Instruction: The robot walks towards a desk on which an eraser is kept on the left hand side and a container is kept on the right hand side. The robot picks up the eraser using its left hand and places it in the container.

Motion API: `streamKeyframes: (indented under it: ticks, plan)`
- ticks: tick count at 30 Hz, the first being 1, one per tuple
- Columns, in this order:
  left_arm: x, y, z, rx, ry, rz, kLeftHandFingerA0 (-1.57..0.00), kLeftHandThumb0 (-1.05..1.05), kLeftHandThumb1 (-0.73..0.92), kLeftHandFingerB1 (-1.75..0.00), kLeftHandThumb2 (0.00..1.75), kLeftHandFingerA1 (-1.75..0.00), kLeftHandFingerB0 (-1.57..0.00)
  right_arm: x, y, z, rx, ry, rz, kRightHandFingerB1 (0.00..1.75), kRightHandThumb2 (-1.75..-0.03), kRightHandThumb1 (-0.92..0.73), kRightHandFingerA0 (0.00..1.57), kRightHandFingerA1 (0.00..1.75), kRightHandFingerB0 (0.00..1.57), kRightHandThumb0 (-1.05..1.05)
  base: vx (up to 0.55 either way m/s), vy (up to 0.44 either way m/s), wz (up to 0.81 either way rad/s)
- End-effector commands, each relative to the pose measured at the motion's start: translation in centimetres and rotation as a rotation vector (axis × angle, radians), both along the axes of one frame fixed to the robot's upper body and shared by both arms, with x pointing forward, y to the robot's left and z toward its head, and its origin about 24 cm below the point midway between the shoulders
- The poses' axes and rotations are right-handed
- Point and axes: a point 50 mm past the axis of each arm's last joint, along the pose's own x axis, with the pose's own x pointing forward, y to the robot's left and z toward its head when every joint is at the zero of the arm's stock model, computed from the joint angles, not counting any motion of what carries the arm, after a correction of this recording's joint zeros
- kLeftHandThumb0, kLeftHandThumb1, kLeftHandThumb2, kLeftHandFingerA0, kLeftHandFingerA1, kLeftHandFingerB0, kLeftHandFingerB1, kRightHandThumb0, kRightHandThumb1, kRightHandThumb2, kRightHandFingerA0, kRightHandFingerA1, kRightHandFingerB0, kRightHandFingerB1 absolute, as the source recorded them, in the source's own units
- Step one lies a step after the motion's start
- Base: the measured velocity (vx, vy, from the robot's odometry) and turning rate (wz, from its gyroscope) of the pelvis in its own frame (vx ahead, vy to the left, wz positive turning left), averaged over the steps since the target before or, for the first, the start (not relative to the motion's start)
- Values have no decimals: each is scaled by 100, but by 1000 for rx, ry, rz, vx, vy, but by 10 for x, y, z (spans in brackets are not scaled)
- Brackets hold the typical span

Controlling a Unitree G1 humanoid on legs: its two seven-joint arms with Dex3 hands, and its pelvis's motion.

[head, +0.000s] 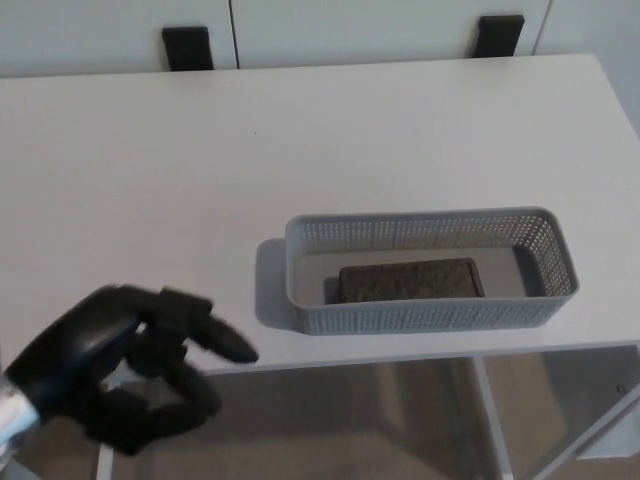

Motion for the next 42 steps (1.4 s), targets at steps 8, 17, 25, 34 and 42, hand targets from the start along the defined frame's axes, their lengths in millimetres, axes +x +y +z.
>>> streamKeyframes:
  ticks: [8,17,25,34,42]
  plan:
    - [-63,44,-53,638,566,-460,-78,-98,69,-42,61,-42,-78,-13,-15,-1,-47,35,-59,49,-58,-65,62,60,48,-32,0,0,0]
    - [-48,60,-142,1069,533,-151,-20,-101,57,-53,102,-67,-42,-8,-15,1,-56,20,-55,49,-58,-64,62,61,47,-33,0,0,0]
    - [-78,120,-167,703,640,554,-14,-42,28,-58,97,-61,-8,6,-21,9,-94,-29,-67,47,-58,-63,61,61,46,-31,0,0,0]
    - [-72,126,-154,518,604,591,-11,-43,20,-57,90,-60,-7,5,-19,6,-99,-34,-73,46,-58,-63,55,59,44,-31,0,0,0]
    - [-66,126,-153,561,599,525,-20,-80,58,-57,58,-66,-16,10,-18,7,-105,-43,-72,46,-58,-63,56,59,44,-31,0,0,0]
